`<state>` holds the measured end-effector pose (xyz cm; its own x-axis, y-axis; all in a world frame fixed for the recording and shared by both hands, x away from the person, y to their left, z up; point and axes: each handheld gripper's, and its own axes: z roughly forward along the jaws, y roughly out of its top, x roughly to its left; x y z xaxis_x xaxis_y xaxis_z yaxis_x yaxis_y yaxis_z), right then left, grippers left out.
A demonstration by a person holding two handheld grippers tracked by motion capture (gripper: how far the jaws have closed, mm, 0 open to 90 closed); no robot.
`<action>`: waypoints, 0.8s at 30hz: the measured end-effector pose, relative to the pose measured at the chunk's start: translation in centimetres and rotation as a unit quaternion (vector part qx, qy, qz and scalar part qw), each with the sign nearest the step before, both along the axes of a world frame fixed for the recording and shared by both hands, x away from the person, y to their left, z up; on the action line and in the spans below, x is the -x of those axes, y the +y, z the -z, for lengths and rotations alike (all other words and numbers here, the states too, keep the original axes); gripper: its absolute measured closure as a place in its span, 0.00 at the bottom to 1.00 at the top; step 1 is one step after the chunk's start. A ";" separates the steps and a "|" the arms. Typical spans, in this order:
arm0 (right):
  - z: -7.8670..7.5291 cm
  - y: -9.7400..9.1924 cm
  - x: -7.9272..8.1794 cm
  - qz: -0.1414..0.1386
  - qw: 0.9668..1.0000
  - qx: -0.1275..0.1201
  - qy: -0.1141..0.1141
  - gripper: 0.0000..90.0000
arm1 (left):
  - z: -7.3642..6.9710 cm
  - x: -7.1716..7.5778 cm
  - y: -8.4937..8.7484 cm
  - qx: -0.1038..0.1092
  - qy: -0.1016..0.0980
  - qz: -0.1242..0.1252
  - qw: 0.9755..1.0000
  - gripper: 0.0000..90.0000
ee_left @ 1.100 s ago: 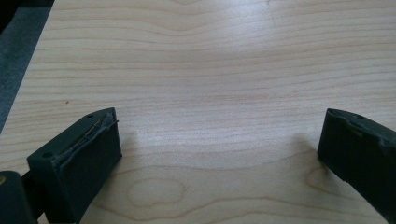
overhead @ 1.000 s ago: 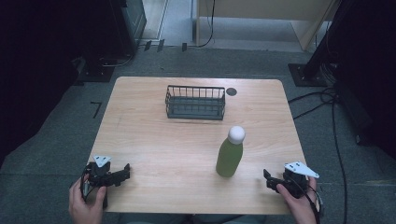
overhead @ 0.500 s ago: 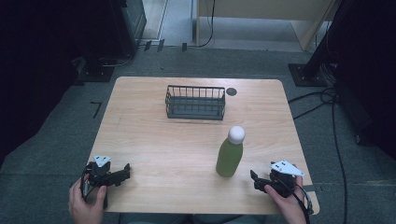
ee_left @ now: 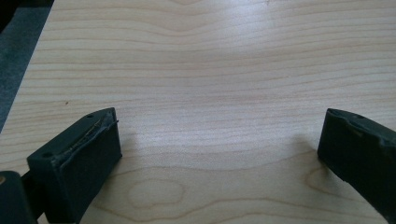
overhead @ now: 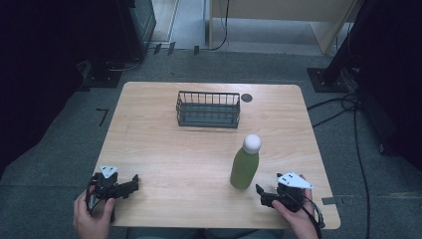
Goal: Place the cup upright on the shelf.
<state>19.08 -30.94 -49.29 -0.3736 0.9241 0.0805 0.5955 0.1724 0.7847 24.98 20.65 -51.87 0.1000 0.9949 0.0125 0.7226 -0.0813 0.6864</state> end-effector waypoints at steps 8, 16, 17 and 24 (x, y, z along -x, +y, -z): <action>-0.2 1.0 0.1 -0.018 1.000 -0.005 -0.002 0.14 | 0.0 0.0 0.0 0.000 0.000 0.000 1.000 0.00; -0.5 1.8 0.0 -0.033 0.999 -0.009 -0.005 0.14 | 0.0 0.0 0.0 0.000 0.000 0.000 1.000 0.00; -0.5 1.9 0.0 -0.035 0.999 -0.010 -0.005 0.14 | 0.0 0.0 0.0 0.000 0.000 0.000 1.000 0.00; -0.9 2.7 -0.4 -0.045 0.999 -0.020 -0.007 0.14 | 0.0 0.0 0.0 0.000 0.000 0.000 1.000 0.00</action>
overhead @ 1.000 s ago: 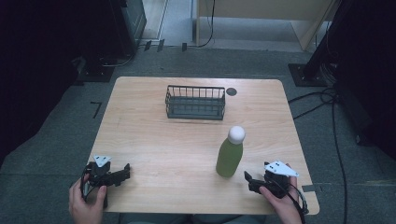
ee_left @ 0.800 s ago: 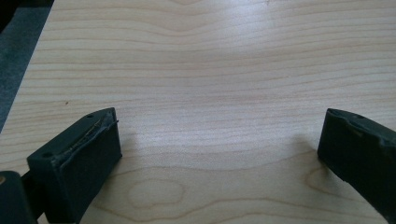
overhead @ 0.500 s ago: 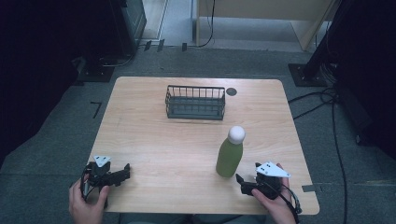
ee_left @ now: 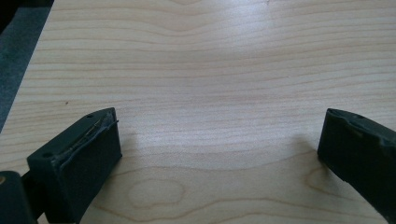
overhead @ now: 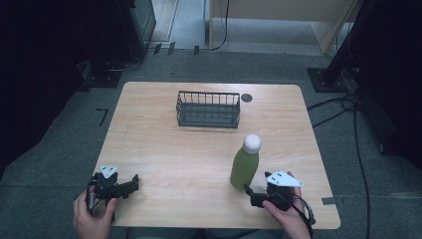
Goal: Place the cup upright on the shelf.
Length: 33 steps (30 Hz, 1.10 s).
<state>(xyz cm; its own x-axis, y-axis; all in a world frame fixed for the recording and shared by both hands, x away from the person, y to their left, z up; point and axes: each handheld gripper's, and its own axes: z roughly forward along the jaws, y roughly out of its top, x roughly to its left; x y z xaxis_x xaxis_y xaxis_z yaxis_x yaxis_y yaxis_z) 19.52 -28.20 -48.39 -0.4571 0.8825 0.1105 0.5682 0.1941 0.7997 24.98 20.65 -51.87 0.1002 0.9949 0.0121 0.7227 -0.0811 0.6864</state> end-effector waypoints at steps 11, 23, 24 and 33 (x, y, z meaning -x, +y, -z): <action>-0.7 1.5 -1.0 -0.014 1.000 -0.005 -0.009 0.14 | 0.0 0.0 0.0 0.000 0.000 0.000 1.000 0.00; -1.0 2.7 -2.0 -0.018 0.999 -0.022 -0.015 0.15 | 0.0 0.0 0.0 0.000 0.000 0.000 1.000 0.00; -1.0 2.7 -2.1 -0.018 0.999 -0.023 -0.016 0.15 | 0.0 0.0 0.0 0.000 0.000 0.000 1.000 0.00; -1.1 3.1 -2.6 -0.009 0.999 -0.039 -0.022 0.17 | 0.0 0.0 0.0 0.000 0.000 0.000 1.000 0.00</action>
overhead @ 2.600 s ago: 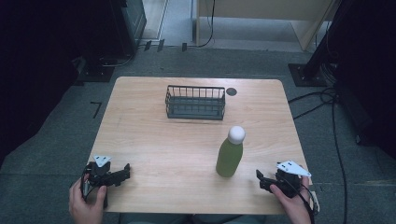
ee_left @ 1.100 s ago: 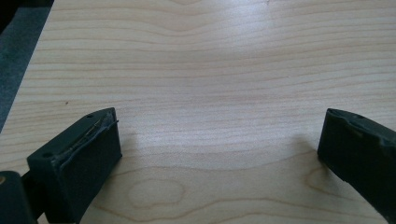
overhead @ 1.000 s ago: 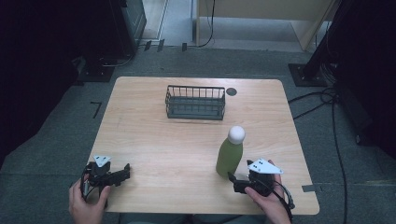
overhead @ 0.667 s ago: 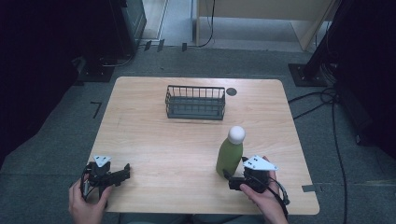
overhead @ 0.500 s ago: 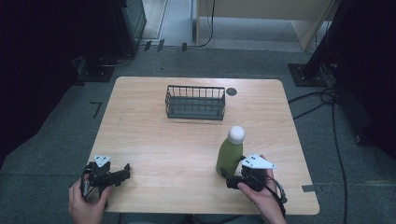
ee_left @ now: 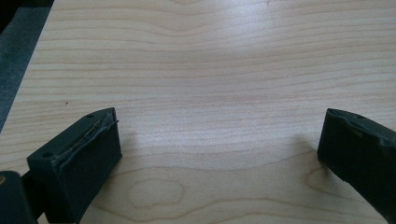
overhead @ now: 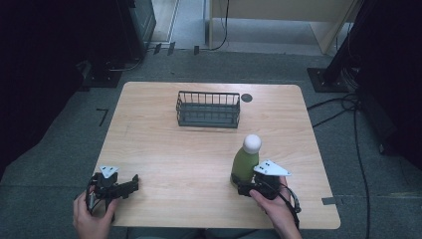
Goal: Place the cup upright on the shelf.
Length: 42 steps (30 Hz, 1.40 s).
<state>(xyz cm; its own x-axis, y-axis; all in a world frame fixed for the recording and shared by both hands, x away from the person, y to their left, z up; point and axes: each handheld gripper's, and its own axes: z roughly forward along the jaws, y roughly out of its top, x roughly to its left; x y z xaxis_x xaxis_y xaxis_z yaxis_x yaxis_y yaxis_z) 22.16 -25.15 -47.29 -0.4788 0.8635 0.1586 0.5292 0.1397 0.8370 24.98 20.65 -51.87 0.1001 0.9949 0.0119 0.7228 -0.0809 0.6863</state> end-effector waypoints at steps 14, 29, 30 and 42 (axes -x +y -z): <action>-1.2 0.4 -0.4 0.002 1.000 -0.002 -0.020 0.18 | 0.0 0.0 0.0 0.001 -0.002 -0.001 1.000 0.00; -2.4 0.6 -0.5 0.000 0.999 0.005 -0.040 0.20 | 0.0 0.0 0.0 0.000 -0.001 0.000 1.000 0.00; -2.5 0.7 -0.5 0.000 0.999 0.008 -0.043 0.21 | 0.0 0.0 0.0 0.000 -0.001 0.000 1.000 0.00; -3.3 0.4 -0.8 0.007 0.999 0.002 -0.051 0.22 | 0.0 0.0 0.0 -0.001 -0.001 0.000 1.000 0.00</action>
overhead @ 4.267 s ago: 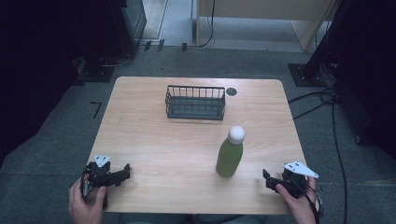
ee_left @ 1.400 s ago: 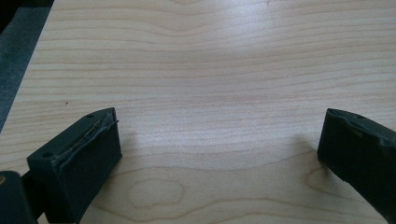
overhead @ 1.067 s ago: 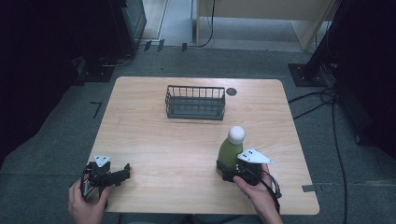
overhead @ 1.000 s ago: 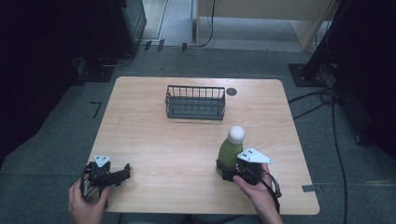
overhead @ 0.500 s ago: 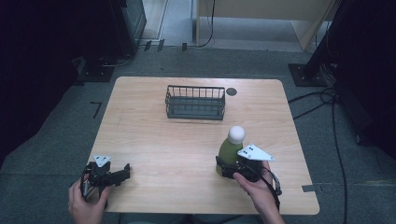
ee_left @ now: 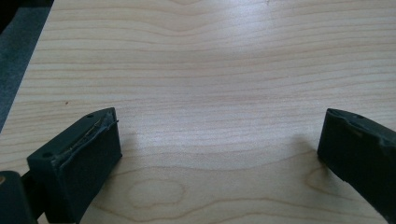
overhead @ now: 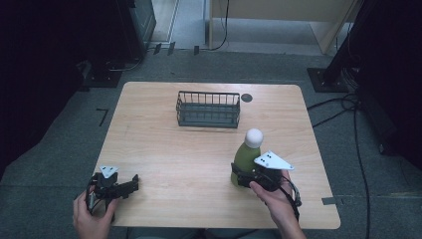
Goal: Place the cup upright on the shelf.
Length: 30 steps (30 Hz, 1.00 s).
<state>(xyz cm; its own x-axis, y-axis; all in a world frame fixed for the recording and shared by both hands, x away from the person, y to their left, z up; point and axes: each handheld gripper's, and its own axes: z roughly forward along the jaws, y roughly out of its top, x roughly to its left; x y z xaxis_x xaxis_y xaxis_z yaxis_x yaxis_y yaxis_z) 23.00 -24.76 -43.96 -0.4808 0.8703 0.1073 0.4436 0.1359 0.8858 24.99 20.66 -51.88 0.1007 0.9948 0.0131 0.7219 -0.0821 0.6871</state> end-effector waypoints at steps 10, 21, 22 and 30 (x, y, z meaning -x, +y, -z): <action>-1.7 0.2 -0.7 -0.010 1.000 -0.002 -0.010 0.22 | 0.0 0.0 0.0 0.000 0.000 0.000 1.000 0.00; -3.5 1.0 -1.9 -0.019 1.000 0.002 -0.022 0.22 | 0.0 0.0 0.0 0.000 0.000 0.000 1.000 0.00; -3.5 1.0 -1.9 -0.019 1.000 0.002 -0.022 0.22 | 0.0 0.0 0.0 0.000 0.000 0.000 1.000 0.00; -4.8 1.9 -3.5 -0.025 0.999 0.003 -0.029 0.22 | 0.0 0.0 0.0 0.000 0.001 0.000 1.000 0.00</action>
<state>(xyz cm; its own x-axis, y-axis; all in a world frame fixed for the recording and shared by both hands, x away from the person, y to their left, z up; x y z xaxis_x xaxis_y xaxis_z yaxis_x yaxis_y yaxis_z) 26.48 -22.86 -39.18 -0.5284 0.8458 0.0735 0.3844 0.1612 0.9090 24.98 20.66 -51.86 0.1012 0.9948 0.0128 0.7233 -0.0824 0.6856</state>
